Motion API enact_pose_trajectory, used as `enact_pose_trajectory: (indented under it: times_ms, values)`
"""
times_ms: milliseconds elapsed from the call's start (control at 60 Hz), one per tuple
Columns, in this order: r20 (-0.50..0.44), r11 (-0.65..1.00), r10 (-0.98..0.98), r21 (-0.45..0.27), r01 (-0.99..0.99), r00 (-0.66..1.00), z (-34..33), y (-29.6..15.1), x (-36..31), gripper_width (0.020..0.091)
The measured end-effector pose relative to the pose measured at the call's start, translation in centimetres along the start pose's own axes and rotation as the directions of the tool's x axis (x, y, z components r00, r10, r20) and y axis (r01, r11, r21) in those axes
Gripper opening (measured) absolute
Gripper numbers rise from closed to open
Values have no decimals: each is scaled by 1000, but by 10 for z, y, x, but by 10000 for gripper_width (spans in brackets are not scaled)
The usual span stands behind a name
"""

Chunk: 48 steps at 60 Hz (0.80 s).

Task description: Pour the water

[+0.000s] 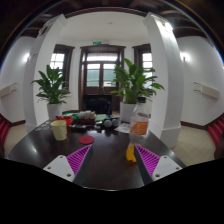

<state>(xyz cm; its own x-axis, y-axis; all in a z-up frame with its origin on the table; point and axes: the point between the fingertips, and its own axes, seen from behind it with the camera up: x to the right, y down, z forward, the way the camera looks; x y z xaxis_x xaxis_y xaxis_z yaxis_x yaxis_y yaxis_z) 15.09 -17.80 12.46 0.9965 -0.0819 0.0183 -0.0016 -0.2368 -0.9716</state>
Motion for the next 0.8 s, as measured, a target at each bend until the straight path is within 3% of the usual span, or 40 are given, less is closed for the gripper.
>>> enact_pose_trajectory:
  times_ms: [150,350,500,600,650,733,800]
  values:
    - [-59,997,45,61,-42,997,35,-9,57,831]
    - [-19,988,60,145,-57,998,92,-38,85,827]
    - [-32,987,55,154,-50,998,128,-44,92,808]
    - [-14,985,60,161,-57,998,145,-49,93,681]
    - [-8,985,53,163,-51,999,144,-45,89,515]
    - [-6,985,34,171,-33,999,145,-47,89,481]
    - [-24,985,26,173,-22,999,146,-46,88,395]
